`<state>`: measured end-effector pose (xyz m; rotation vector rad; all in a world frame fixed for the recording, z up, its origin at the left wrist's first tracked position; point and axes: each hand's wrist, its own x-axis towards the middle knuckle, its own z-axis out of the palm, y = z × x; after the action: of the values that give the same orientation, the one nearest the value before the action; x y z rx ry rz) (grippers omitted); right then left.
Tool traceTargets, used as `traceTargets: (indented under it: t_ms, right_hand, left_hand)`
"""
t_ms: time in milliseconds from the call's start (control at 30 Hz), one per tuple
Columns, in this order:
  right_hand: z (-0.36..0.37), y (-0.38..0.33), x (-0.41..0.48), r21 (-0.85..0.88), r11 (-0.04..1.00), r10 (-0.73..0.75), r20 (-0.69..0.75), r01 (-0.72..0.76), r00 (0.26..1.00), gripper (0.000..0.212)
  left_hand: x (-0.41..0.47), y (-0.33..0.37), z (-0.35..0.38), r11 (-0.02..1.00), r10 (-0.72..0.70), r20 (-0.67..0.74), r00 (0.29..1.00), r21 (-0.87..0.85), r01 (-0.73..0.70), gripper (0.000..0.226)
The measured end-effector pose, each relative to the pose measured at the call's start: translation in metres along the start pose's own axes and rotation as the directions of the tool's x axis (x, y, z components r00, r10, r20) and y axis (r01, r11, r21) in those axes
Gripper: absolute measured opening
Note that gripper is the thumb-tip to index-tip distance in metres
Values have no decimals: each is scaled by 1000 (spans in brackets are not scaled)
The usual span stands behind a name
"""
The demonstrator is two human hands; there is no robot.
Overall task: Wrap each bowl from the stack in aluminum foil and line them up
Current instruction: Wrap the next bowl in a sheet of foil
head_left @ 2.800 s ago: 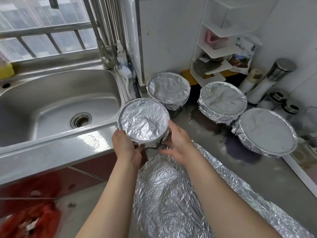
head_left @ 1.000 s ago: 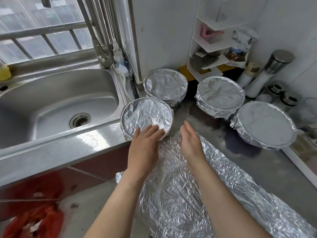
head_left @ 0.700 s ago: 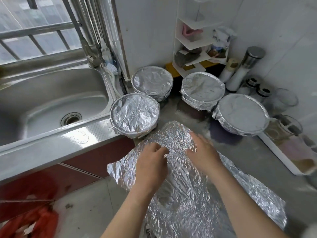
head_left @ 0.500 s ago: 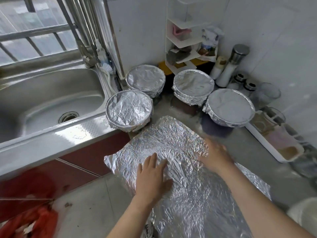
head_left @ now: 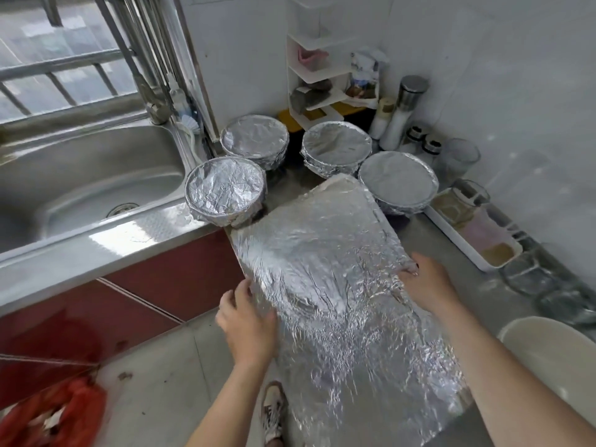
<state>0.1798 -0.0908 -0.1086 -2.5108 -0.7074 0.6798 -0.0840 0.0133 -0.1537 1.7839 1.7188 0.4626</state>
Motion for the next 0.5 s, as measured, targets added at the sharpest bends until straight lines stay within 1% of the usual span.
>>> traceTargets:
  t_ms: [33, 133, 200, 233, 300, 333, 433, 500]
  right_hand:
    - [-3, 2, -4, 40, 999, -13, -23, 14, 1000, 37]
    - [-5, 10, -13, 168, 985, -24, -82, 37, 996, 36]
    - [-3, 18, -16, 223, 972, -38, -146, 71, 989, 20]
    - [-3, 23, -17, 247, 966, -33, -173, 75, 984, 15]
    - [-5, 29, -20, 300, 952, 5, -227, 65, 974, 15]
    - [-6, 29, -20, 333, 941, 20, -248, 66, 969, 14]
    - [-11, 30, -22, 473, 880, 97, -273, 45, 957, 14]
    - [-12, 28, -19, 566, 823, 150, -275, 34, 950, 17]
  left_hand:
    - [2, 1, 1, 997, -33, 16, 999, -65, 34, 54]
    - [9, 9, 10, 972, -50, 136, 989, -220, 79, 37]
    - [12, 20, 10, 923, -92, 196, 976, -352, 157, 40]
    - [14, 25, 10, 895, -125, 200, 972, -401, 197, 43]
    - [18, 33, 14, 832, -193, 188, 963, -489, 262, 43]
    - [18, 37, 15, 815, -199, 199, 959, -510, 275, 42]
    - [12, 47, 20, 749, -159, 309, 938, -581, 318, 39]
    - [10, 50, 21, 748, -139, 342, 929, -578, 324, 36]
